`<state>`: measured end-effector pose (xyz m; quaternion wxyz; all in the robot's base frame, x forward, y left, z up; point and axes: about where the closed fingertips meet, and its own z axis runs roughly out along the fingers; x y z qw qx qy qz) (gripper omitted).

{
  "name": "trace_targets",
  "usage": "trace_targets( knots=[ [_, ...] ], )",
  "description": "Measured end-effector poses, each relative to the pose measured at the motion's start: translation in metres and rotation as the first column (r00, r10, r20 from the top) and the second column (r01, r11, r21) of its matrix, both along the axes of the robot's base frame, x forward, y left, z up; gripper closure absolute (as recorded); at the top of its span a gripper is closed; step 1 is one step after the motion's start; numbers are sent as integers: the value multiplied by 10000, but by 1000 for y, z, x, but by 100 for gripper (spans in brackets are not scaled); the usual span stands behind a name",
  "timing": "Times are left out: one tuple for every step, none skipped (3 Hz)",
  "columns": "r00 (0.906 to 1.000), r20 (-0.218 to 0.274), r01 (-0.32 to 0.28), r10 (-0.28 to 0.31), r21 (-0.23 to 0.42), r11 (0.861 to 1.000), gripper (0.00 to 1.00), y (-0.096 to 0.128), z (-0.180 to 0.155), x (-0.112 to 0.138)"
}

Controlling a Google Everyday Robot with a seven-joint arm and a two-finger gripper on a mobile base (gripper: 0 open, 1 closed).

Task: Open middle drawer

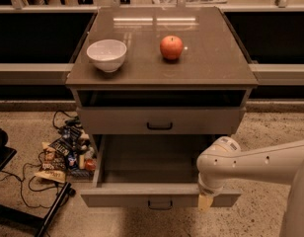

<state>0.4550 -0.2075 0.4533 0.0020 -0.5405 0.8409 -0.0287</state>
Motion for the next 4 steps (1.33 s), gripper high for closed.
trace_targets(
  knots=[
    [10000,-10,-2,2,-1,10000,0,0,0,0],
    [10000,-12,-1,1,1,10000,0,0,0,0],
    [9996,-243,134,-126,312,9994,0,-1,-10,-5],
    [9922,-1192,491,-364,1052,9932,15,3,-37,-35]
  ],
)
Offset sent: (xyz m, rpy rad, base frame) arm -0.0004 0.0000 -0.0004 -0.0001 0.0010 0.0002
